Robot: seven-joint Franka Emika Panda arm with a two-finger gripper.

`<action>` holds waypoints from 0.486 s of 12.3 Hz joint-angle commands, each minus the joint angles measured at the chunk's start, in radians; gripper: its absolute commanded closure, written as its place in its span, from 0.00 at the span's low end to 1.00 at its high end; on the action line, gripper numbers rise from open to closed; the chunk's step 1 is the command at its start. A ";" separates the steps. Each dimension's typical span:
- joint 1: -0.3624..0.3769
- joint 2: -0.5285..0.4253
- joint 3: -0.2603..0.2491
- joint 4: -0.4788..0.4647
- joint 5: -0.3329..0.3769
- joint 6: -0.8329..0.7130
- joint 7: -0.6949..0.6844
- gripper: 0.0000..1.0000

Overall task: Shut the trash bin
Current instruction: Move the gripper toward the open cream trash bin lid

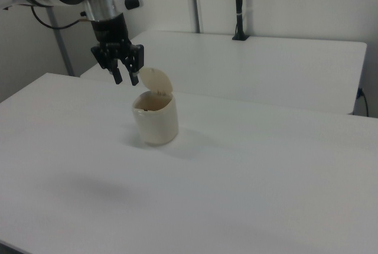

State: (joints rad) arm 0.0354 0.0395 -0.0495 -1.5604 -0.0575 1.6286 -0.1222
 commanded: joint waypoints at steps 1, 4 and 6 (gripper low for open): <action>0.021 -0.007 -0.013 -0.015 0.002 -0.013 -0.027 1.00; 0.023 0.016 -0.009 -0.010 0.005 0.014 -0.027 1.00; 0.023 0.036 -0.009 -0.010 0.008 0.130 -0.025 1.00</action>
State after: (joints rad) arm 0.0456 0.0565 -0.0493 -1.5622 -0.0570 1.6513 -0.1298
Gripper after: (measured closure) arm 0.991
